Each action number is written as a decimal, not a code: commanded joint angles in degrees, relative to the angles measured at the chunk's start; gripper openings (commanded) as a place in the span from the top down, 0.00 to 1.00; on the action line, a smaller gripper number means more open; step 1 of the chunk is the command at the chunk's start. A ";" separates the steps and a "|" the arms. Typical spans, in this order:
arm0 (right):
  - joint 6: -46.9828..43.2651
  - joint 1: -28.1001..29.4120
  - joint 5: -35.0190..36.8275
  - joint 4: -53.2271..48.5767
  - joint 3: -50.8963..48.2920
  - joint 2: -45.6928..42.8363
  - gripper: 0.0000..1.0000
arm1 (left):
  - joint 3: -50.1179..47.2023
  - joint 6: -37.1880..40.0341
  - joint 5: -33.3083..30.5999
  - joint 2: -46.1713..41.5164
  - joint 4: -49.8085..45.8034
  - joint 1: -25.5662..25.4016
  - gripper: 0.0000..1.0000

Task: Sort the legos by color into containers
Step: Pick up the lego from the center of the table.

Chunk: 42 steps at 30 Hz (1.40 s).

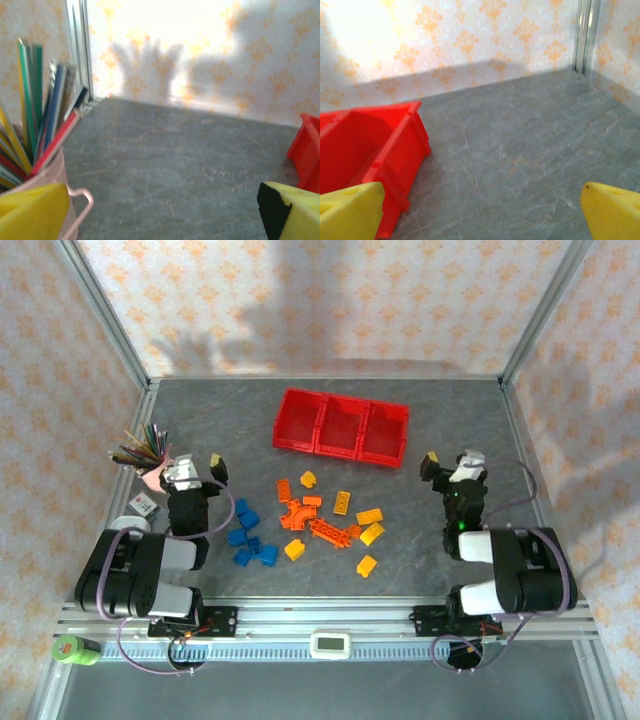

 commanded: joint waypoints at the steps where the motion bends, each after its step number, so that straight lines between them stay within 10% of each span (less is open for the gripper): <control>1: 1.80 -0.40 1.03 -8.29 3.56 -5.16 0.00 | 0.57 -0.77 -0.13 -5.37 -4.68 0.51 0.01; 12: 29.01 -1.13 12.22 -36.29 8.67 -20.98 0.00 | 9.44 -20.63 0.74 -17.91 -30.55 1.02 0.01; 23: 28.62 2.24 -1.00 -56.73 18.42 -16.89 0.00 | 17.55 -29.47 11.20 -19.90 -53.63 0.99 0.01; 42: 28.18 26.17 -6.40 -69.55 26.25 -7.56 0.00 | 38.84 -32.71 9.16 -0.06 -80.71 -26.82 0.01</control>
